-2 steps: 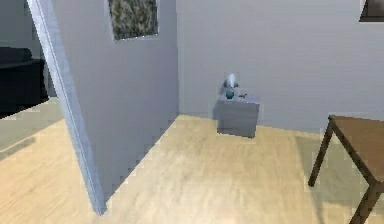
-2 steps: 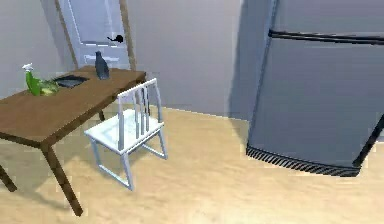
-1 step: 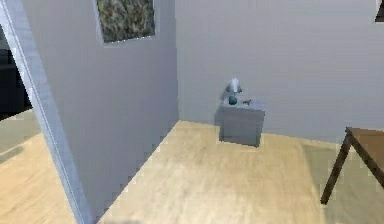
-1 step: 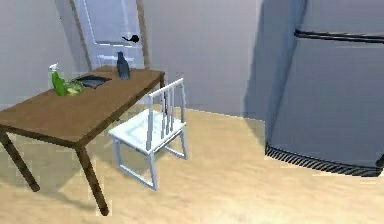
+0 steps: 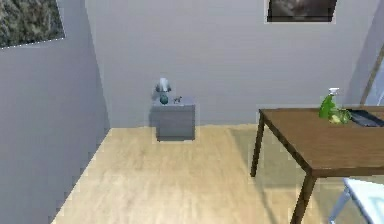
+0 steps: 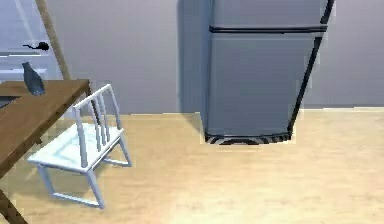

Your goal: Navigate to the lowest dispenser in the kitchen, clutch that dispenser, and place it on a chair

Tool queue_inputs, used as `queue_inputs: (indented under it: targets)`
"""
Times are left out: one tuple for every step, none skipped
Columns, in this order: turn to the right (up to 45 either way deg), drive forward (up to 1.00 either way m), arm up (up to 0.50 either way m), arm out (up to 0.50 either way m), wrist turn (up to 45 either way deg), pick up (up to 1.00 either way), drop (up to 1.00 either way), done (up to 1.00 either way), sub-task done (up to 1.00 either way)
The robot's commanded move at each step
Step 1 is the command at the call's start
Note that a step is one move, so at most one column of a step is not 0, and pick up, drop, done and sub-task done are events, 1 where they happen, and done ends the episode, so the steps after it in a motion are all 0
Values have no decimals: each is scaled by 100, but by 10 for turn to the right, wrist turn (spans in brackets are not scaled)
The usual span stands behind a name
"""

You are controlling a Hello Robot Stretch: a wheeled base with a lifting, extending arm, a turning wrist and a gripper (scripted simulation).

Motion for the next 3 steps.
queue_inputs:
  targets:
    - [0,100,0,0,0,0,0,0,0]
    - [150,0,0,0,0,0,0,0,0]
    - [0,5,0,0,0,0,0,0,0]
